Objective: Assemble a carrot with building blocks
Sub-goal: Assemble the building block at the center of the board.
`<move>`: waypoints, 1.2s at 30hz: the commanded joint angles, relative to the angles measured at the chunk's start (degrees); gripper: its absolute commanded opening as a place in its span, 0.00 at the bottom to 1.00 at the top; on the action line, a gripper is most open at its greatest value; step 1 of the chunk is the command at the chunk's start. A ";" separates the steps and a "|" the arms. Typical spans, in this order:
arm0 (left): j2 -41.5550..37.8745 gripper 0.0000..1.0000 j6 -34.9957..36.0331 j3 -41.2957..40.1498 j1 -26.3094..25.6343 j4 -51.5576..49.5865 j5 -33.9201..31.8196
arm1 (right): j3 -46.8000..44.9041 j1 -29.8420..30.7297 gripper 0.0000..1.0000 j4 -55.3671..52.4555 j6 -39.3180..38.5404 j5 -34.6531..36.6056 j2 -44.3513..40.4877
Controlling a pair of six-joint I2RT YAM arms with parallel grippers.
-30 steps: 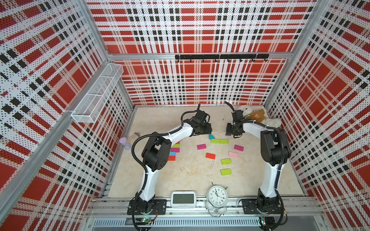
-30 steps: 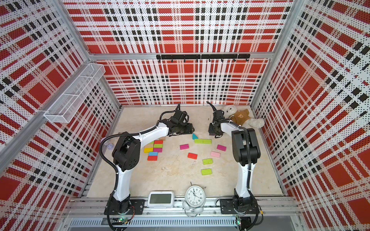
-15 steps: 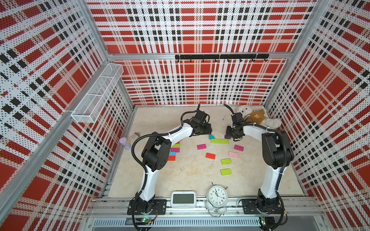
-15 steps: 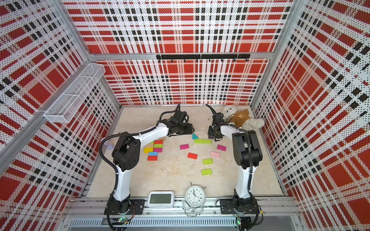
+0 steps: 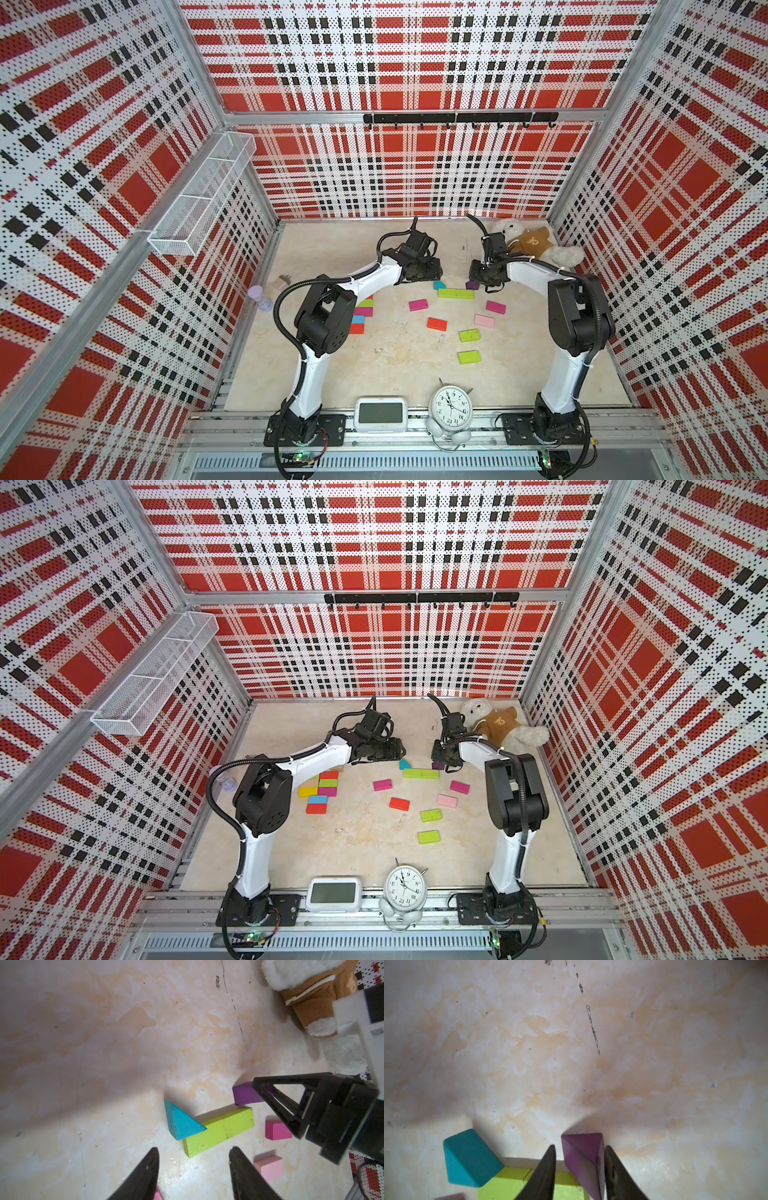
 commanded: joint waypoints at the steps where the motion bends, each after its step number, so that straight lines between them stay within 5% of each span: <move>1: -1.04 0.58 0.40 1.98 -0.51 -0.55 0.66 | -0.38 0.22 0.41 0.62 -1.26 1.59 -3.00; 18: -0.36 0.58 0.66 2.66 -0.46 -1.50 0.70 | -2.23 -3.76 0.14 1.48 0.27 -4.09 -1.20; 36: 1.73 0.58 0.06 4.47 -0.43 -2.71 1.06 | -1.40 -11.41 0.03 6.38 2.46 -15.32 3.18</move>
